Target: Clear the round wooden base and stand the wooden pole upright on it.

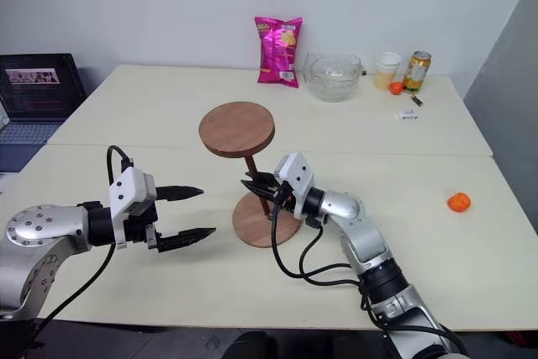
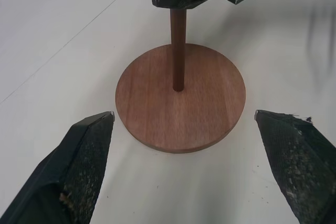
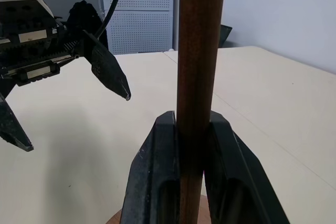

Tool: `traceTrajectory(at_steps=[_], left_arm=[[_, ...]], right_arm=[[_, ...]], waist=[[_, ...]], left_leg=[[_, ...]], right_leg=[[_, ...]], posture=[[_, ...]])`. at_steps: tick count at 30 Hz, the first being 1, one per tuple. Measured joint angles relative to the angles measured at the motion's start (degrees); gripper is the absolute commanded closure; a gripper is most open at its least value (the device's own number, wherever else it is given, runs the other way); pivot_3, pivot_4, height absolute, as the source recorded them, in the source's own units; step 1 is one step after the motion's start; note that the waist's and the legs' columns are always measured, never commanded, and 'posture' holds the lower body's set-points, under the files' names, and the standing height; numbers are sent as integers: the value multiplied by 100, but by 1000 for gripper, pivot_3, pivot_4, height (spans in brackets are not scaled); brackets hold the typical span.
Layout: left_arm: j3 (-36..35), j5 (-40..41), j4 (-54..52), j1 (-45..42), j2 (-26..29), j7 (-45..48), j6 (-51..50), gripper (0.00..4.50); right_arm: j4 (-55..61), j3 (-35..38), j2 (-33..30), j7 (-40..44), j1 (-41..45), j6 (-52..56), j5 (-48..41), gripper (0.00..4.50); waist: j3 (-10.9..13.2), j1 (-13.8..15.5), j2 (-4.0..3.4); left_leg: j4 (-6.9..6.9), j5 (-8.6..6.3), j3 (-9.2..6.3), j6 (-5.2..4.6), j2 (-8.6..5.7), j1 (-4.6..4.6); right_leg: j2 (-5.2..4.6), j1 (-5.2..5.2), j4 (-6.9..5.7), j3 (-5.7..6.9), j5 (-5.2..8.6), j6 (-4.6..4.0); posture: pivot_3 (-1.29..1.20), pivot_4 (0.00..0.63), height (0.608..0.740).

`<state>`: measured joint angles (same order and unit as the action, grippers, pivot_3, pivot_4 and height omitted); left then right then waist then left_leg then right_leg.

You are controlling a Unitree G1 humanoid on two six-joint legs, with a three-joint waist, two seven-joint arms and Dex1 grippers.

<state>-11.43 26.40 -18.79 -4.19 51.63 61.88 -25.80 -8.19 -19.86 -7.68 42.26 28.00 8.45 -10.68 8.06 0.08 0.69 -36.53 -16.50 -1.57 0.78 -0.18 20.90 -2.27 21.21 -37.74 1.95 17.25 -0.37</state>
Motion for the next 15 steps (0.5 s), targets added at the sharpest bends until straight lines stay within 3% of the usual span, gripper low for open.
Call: traceTrajectory(at_steps=[2, 5, 8, 13, 15], left_arm=[[0, -9, 4, 14, 0, 1, 2, 0], [17, -24, 23, 2, -2, 1, 7, 0], [19, -29, 17, 0, -2, 1, 16, 0], [19, -42, 18, 8, -2, 3, 22, 0], [19, -43, 17, 10, -2, 5, 31, 0]], right_arm=[[-364, -97, -96, -4, -340, 235, 136, 2619], [-333, -103, -102, 29, -360, 223, 173, 1925], [-313, -58, -84, 29, -360, 215, 173, 1379], [-45, 28, -117, 119, -429, 242, 144, 66], [74, 35, -152, 162, -460, 265, 121, 66]], waist=[[70, 10, 42], [97, -50, 32], [109, -73, 26], [125, -70, 28], [126, -66, 28]], left_leg=[[-1, 0, 0, 0, 0, 21], [-42, 5, 3, 4, 3, 132], [-39, 8, 1, 9, 7, 140], [-44, 7, 1, 8, 6, 148], [-45, 7, 0, 8, 6, 148]], right_leg=[[-1, 13, -2, 1, -1, -3], [4, 98, -34, 0, -15, 5], [10, 101, -30, 9, -13, 7], [11, 103, -29, 11, -12, 9], [13, 103, -32, 12, -13, 10]], posture=[[0, 150, 740], [0, 150, 740], [0, 150, 740], [0, 150, 740], [0, 150, 740]])
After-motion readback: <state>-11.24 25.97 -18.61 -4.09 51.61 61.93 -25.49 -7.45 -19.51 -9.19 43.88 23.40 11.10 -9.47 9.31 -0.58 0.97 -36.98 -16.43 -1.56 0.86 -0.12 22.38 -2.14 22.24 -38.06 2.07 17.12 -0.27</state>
